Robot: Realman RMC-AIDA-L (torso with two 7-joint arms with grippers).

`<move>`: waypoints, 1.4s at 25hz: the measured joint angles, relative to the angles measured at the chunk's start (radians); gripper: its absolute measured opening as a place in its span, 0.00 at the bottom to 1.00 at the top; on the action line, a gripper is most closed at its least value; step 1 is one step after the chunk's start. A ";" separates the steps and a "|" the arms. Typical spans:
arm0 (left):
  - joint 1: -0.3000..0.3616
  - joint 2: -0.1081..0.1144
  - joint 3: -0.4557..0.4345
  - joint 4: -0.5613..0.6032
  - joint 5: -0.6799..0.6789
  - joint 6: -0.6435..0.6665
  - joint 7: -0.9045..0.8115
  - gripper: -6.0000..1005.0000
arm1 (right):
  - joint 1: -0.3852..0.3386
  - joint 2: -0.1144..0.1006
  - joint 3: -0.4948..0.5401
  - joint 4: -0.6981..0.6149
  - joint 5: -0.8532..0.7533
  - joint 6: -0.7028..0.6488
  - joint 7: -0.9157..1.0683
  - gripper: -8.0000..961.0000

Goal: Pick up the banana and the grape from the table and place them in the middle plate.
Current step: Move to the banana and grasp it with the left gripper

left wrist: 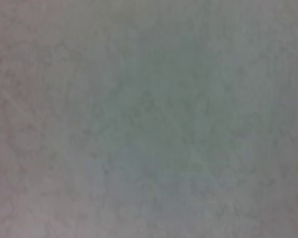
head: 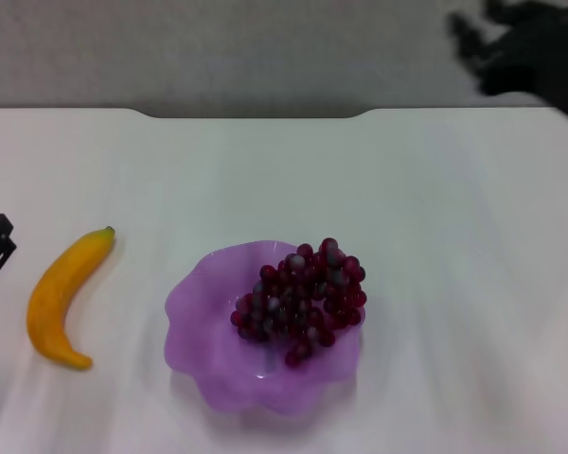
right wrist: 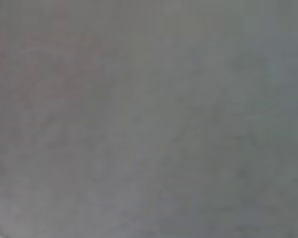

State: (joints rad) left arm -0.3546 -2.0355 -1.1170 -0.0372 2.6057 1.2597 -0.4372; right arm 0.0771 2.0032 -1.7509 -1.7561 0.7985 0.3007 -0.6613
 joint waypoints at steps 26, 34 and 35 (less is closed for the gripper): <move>-0.062 0.015 0.090 -0.025 0.022 -0.164 -0.040 0.89 | -0.195 -0.002 -0.259 0.313 -0.002 -0.499 -0.035 0.01; -0.083 0.012 0.089 -0.024 -0.003 -0.234 -0.037 0.89 | -0.349 -0.003 -0.327 0.317 -0.001 -0.897 -0.031 0.01; -0.083 0.012 0.089 -0.024 -0.005 -0.235 -0.035 0.89 | -0.362 -0.003 -0.329 0.342 0.002 -0.959 -0.018 0.01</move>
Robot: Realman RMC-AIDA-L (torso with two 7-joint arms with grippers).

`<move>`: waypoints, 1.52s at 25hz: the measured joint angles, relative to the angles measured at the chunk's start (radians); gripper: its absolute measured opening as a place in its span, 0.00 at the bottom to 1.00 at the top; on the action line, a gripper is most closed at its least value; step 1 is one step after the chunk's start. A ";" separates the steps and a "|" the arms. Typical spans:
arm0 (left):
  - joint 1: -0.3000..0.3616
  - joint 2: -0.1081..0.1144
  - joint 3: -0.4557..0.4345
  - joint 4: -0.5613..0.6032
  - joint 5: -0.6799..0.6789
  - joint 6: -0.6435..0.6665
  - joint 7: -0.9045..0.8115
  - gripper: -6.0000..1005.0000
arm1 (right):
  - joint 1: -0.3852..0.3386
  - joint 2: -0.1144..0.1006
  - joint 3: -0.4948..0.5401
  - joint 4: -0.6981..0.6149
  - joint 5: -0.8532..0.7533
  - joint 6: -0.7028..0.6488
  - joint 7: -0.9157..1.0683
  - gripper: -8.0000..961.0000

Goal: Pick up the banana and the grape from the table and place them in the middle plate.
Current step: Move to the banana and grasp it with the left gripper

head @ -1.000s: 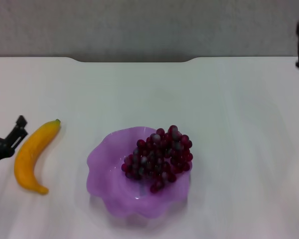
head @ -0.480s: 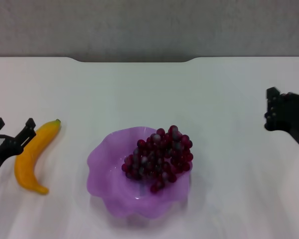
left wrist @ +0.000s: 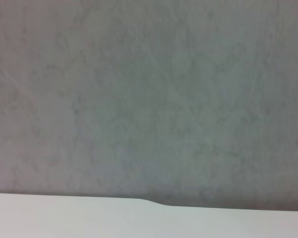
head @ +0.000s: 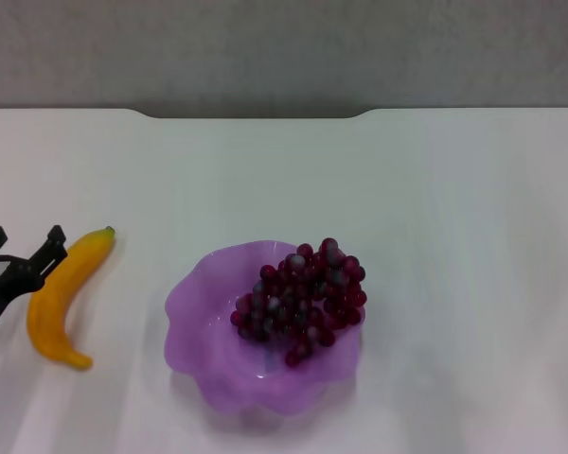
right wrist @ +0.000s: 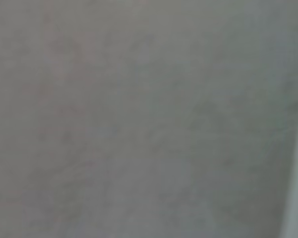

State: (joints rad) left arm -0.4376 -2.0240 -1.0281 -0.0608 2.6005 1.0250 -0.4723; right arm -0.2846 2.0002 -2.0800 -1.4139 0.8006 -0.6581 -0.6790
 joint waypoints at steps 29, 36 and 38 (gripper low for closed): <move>-0.050 -0.009 0.019 -0.004 -0.040 -0.238 0.062 0.89 | 0.076 -0.001 -0.042 0.289 -0.037 -0.310 0.225 0.01; -0.047 -0.015 0.053 -0.017 -0.038 -0.270 0.058 0.89 | 0.085 -0.002 -0.046 0.289 -0.037 -0.311 0.225 0.01; -0.041 -0.015 0.058 -0.033 -0.038 -0.290 0.061 0.89 | 0.085 -0.002 -0.047 0.289 -0.037 -0.310 0.225 0.01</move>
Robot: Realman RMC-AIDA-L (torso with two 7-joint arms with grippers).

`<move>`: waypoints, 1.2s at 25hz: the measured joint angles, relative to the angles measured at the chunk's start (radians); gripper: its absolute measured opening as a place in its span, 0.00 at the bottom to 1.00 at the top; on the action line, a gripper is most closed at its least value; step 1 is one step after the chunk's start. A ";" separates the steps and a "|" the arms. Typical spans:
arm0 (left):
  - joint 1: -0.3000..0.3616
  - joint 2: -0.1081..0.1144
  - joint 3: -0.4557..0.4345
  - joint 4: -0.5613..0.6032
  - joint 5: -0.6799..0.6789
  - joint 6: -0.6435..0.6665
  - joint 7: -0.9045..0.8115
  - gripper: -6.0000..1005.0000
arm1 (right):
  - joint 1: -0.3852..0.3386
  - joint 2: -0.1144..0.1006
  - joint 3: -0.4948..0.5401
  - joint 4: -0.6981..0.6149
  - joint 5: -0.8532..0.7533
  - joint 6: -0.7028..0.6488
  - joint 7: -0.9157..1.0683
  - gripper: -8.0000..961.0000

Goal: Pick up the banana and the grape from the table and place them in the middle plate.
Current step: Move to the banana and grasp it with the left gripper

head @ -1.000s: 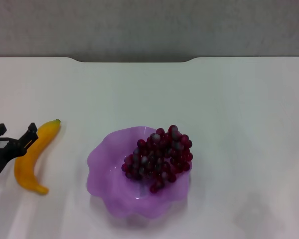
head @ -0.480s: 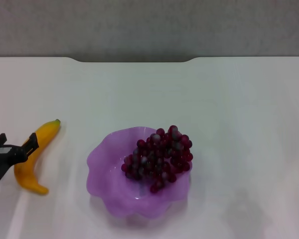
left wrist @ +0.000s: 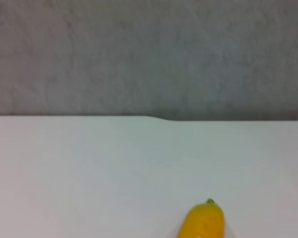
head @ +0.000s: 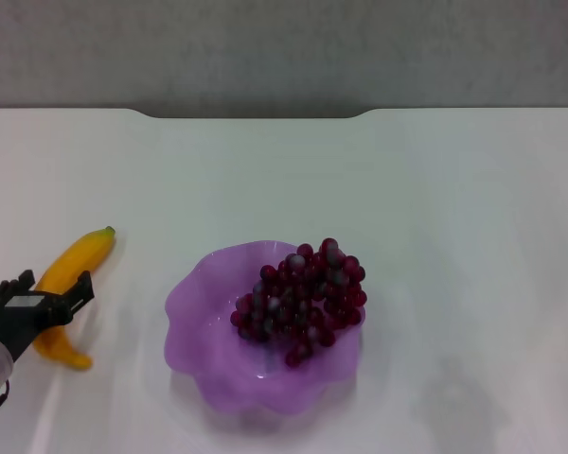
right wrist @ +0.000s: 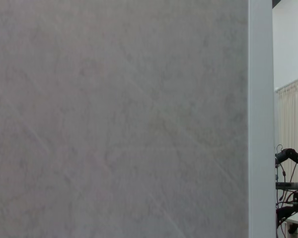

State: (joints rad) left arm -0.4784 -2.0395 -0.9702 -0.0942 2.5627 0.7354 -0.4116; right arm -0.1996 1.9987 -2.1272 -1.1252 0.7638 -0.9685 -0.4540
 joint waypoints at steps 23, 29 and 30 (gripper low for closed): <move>0.006 0.000 0.008 -0.006 -0.003 -0.031 0.013 0.89 | 0.005 0.000 -0.008 -0.002 -0.012 -0.002 0.000 0.01; 0.007 -0.001 0.008 -0.009 -0.002 -0.052 0.013 0.89 | 0.005 0.000 -0.008 -0.003 -0.012 -0.003 0.000 0.01; 0.007 -0.001 0.008 -0.010 -0.002 -0.052 0.013 0.89 | 0.005 0.000 -0.008 -0.003 -0.012 -0.003 0.000 0.01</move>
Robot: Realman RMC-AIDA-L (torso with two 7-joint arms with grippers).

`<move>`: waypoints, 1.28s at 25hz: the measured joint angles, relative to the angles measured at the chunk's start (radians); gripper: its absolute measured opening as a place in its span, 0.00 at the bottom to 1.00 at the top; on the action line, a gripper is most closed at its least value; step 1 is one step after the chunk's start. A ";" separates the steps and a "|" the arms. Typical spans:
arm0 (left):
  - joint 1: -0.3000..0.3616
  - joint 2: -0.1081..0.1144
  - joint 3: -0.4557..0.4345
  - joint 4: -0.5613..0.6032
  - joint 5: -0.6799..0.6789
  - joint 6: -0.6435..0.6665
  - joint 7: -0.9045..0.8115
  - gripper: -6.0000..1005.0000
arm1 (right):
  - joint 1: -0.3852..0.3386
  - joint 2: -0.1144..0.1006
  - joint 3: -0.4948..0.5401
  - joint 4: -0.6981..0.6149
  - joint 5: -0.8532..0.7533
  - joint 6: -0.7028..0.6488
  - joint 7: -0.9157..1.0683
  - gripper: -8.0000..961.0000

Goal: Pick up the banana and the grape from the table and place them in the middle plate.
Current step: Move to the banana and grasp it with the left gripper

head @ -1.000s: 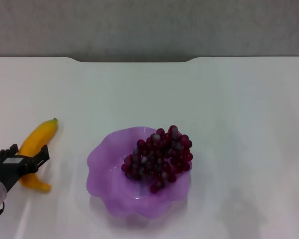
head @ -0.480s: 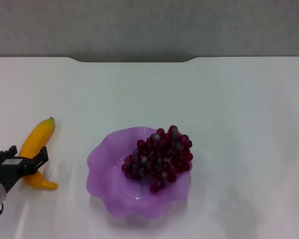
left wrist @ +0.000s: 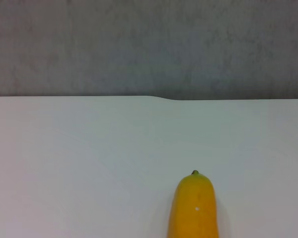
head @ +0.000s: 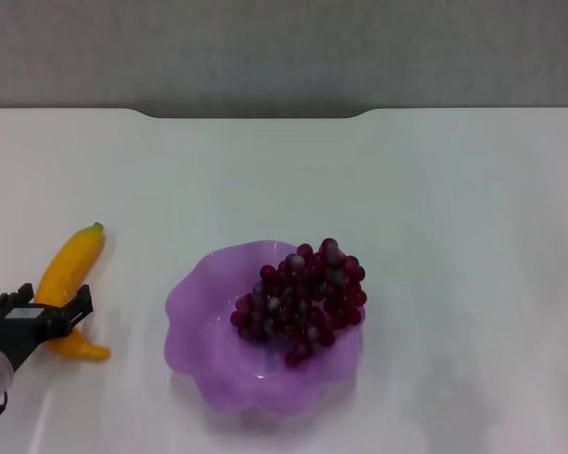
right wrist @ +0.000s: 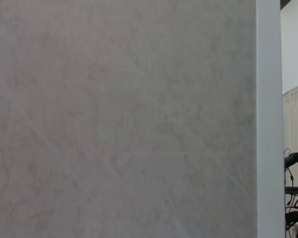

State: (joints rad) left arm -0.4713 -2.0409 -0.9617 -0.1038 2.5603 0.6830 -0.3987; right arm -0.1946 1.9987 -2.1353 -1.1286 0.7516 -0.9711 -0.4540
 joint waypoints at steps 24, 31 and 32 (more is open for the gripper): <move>0.004 -0.001 0.000 -0.001 0.000 0.000 0.001 0.53 | 0.003 0.000 0.000 0.000 0.000 0.000 0.000 0.01; 0.007 0.000 0.000 -0.001 0.000 0.001 0.002 0.51 | 0.003 0.000 0.000 0.000 0.000 0.000 0.000 0.01; 0.007 0.000 0.000 -0.001 0.000 0.001 0.002 0.51 | 0.003 0.000 0.000 0.000 0.000 0.000 0.000 0.01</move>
State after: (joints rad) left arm -0.4648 -2.0405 -0.9617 -0.1044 2.5602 0.6839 -0.3971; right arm -0.1914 1.9988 -2.1353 -1.1285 0.7516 -0.9709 -0.4540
